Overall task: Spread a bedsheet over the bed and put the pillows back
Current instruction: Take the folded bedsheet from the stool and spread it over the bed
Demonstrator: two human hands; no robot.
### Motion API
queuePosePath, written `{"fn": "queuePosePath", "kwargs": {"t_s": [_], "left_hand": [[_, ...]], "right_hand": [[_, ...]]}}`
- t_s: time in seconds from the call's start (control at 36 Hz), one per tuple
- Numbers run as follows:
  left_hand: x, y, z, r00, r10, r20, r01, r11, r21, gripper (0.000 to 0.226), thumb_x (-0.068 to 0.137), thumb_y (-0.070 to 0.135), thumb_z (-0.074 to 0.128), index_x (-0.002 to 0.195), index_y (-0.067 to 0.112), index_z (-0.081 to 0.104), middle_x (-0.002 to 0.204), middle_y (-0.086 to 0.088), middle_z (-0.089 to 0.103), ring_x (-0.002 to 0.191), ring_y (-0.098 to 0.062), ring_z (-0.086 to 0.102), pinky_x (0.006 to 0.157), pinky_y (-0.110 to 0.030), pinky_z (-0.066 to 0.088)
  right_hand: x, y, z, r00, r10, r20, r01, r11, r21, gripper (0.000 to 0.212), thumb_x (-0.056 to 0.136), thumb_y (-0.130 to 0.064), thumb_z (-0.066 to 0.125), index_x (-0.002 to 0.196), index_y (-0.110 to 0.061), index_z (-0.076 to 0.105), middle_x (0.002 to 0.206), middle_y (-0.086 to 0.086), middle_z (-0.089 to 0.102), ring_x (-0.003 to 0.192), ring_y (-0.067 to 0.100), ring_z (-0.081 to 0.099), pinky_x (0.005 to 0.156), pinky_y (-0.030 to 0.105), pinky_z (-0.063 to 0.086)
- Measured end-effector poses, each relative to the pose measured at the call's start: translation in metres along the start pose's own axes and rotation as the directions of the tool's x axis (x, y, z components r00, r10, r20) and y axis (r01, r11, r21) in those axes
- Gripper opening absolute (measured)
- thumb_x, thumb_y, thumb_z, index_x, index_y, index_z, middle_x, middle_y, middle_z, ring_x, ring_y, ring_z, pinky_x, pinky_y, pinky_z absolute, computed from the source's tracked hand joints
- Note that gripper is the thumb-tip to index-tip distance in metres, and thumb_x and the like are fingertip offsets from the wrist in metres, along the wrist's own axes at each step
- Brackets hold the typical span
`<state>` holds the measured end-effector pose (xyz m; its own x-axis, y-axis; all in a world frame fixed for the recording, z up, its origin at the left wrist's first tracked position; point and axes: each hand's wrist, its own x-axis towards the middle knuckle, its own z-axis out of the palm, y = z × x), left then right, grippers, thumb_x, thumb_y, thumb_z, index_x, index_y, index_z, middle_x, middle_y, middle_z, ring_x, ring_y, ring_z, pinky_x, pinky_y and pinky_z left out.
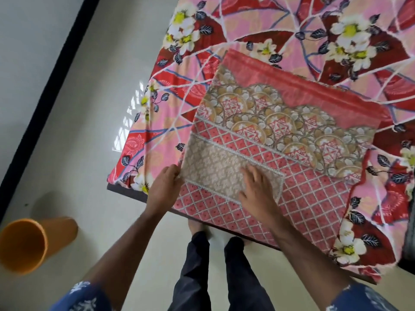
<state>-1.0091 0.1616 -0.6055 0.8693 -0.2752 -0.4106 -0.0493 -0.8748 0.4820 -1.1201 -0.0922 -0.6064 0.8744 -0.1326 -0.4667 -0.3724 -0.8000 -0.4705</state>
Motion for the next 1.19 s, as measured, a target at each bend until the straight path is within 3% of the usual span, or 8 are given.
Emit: {"fn": "queuePosePath", "kwargs": {"t_s": [0.19, 0.31, 0.44, 0.53, 0.67, 0.81, 0.94, 1.19], "left_hand": [[-0.034, 0.04, -0.01, 0.807, 0.591, 0.0, -0.59, 0.806, 0.054, 0.016, 0.091, 0.011, 0.063, 0.104, 0.011, 0.055, 0.1, -0.007, 0.068, 0.072, -0.017, 0.067, 0.05, -0.017, 0.045], [-0.045, 0.061, 0.005, 0.699, 0.706, 0.112, -0.715, 0.693, 0.095, 0.046, 0.076, -0.007, 0.073, 0.11, 0.014, 0.049, 0.12, -0.012, 0.068, 0.079, -0.021, 0.071, 0.047, -0.032, 0.057], [-0.049, 0.069, 0.014, 0.666, 0.74, 0.095, -0.746, 0.66, 0.086, 0.037, 0.081, -0.002, 0.071, 0.11, 0.014, 0.056, 0.114, -0.008, 0.07, 0.075, -0.022, 0.069, 0.047, -0.033, 0.054], [-0.046, 0.053, 0.012, 0.78, 0.625, 0.01, -0.625, 0.778, 0.062, 0.009, 0.099, 0.026, 0.057, 0.099, 0.017, 0.06, 0.083, 0.002, 0.067, 0.063, -0.018, 0.063, 0.047, -0.032, 0.051], [-0.047, 0.019, -0.006, 0.983, 0.178, -0.045, -0.18, 0.983, -0.04, 0.032, 0.105, 0.039, 0.039, 0.1, 0.014, 0.059, 0.083, -0.002, 0.069, 0.069, -0.026, 0.064, 0.057, -0.033, 0.043], [-0.025, 0.0, -0.002, 0.998, 0.052, -0.035, -0.052, 0.999, 0.002, 0.035, 0.089, 0.029, 0.057, 0.118, 0.01, 0.06, 0.111, -0.01, 0.065, 0.094, -0.031, 0.061, 0.075, -0.044, 0.052], [0.007, 0.003, 0.01, 0.974, -0.227, 0.024, 0.228, 0.964, -0.136, 0.068, 0.079, 0.01, 0.076, 0.138, -0.003, 0.044, 0.13, -0.022, 0.053, 0.115, -0.041, 0.056, 0.093, -0.052, 0.05], [0.046, 0.034, 0.011, 0.928, -0.319, 0.192, 0.366, 0.875, -0.316, 0.018, 0.092, 0.025, 0.072, 0.082, 0.012, 0.064, 0.049, 0.006, 0.061, 0.036, -0.003, 0.052, 0.043, -0.02, 0.043]], "right_hand": [[0.043, -0.069, -0.039, 0.994, 0.104, 0.034, -0.106, 0.844, 0.526, 0.052, 0.102, -0.059, 0.044, 0.139, -0.022, 0.048, 0.127, -0.001, 0.066, 0.101, 0.015, 0.069, 0.082, 0.042, 0.061], [0.068, -0.085, -0.061, 0.975, 0.198, -0.097, -0.116, 0.834, 0.54, 0.04, 0.096, -0.057, 0.059, 0.113, -0.021, 0.055, 0.087, -0.012, 0.064, 0.07, 0.005, 0.061, 0.058, 0.024, 0.044], [0.089, -0.061, -0.075, 0.914, 0.401, -0.06, -0.321, 0.808, 0.494, 0.034, 0.105, -0.042, 0.051, 0.103, -0.013, 0.068, 0.083, -0.004, 0.069, 0.066, 0.017, 0.057, 0.052, 0.021, 0.037], [0.078, -0.04, -0.078, 0.869, 0.492, -0.052, -0.348, 0.682, 0.643, 0.04, 0.108, -0.042, 0.045, 0.108, -0.009, 0.068, 0.083, -0.004, 0.066, 0.069, 0.019, 0.059, 0.052, 0.021, 0.042], [0.014, -0.012, -0.051, 0.776, 0.627, -0.072, -0.249, 0.41, 0.878, 0.041, 0.106, -0.046, 0.045, 0.128, -0.016, 0.063, 0.11, -0.001, 0.069, 0.1, 0.02, 0.067, 0.085, 0.036, 0.055], [-0.069, 0.009, 0.002, 0.654, 0.754, 0.06, -0.179, 0.077, 0.981, 0.06, 0.093, -0.069, 0.05, 0.13, -0.023, 0.062, 0.127, 0.006, 0.07, 0.118, 0.026, 0.066, 0.104, 0.051, 0.052], [-0.107, 0.018, 0.033, 0.63, 0.748, 0.208, -0.166, -0.133, 0.977, 0.082, 0.069, -0.085, 0.061, 0.129, -0.029, 0.06, 0.127, 0.005, 0.071, 0.111, 0.025, 0.07, 0.084, 0.041, 0.058], [-0.112, 0.045, 0.022, 0.756, 0.606, 0.247, -0.189, -0.158, 0.969, 0.046, 0.099, -0.05, 0.05, 0.13, -0.02, 0.064, 0.121, 0.003, 0.075, 0.112, 0.024, 0.071, 0.081, 0.041, 0.061]]}}
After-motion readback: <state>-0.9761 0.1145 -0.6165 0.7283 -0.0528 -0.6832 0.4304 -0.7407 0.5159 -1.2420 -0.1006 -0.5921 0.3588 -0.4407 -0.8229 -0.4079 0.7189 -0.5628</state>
